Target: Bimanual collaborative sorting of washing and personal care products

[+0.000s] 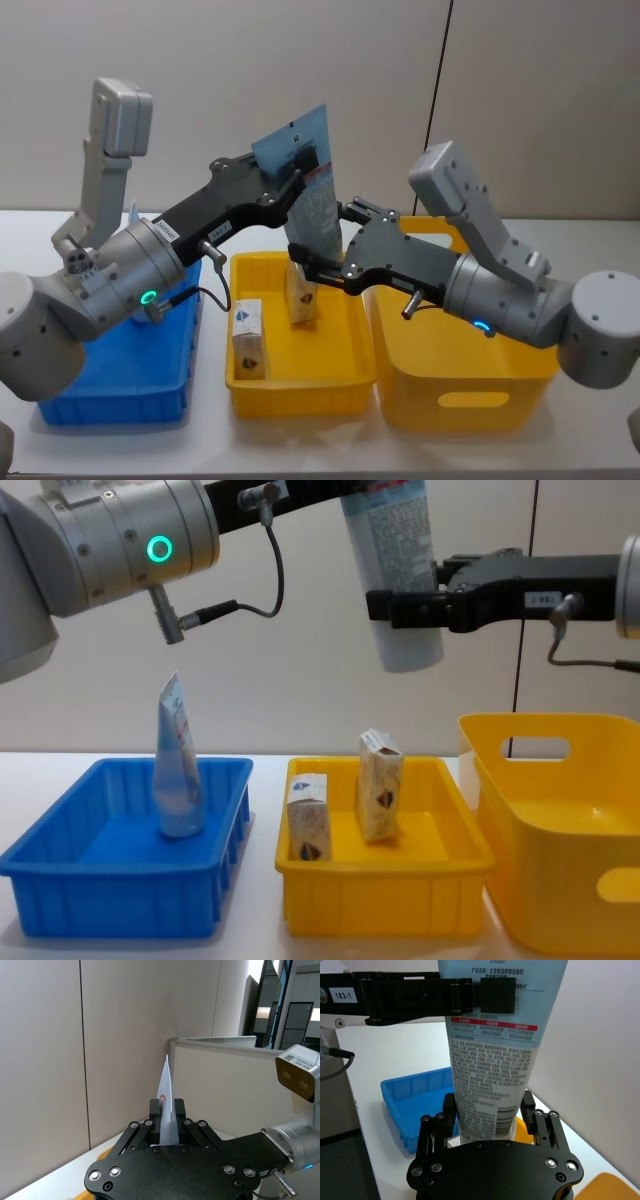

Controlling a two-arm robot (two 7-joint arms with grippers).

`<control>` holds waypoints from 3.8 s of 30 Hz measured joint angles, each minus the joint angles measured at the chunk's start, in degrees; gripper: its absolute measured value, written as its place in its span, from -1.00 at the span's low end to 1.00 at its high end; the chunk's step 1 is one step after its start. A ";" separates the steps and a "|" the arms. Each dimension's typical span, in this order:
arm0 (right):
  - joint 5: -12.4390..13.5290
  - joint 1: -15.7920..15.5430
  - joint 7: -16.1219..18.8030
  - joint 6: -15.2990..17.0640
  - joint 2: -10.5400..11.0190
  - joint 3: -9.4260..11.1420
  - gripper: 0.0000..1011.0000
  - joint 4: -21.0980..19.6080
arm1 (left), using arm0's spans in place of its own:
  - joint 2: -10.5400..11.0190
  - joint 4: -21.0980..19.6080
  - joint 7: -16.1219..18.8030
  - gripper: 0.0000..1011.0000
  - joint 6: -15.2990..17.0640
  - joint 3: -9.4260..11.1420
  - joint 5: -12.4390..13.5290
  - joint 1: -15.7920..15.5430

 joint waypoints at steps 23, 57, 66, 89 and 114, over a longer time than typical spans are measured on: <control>0.37 1.95 -0.28 1.21 -0.28 -1.88 -0.41 0.89 | -0.01 0.00 -0.01 -0.29 0.00 0.02 -0.01 0.00; 1.75 -1.23 -6.11 2.31 2.45 0.98 -0.66 -3.01 | 0.00 0.00 0.00 0.98 0.00 0.00 0.00 0.00; 1.93 -4.02 -9.45 2.95 3.63 3.96 -0.66 -4.91 | -0.01 0.00 0.00 0.98 0.00 0.00 0.00 0.00; 2.63 -11.32 -18.07 5.88 4.55 11.70 -0.67 -4.29 | 0.00 0.00 0.00 0.98 0.00 0.00 0.00 0.00; 3.17 -8.46 -17.45 6.14 1.25 13.05 0.00 7.82 | 0.00 0.00 0.00 0.98 0.00 0.00 0.00 0.00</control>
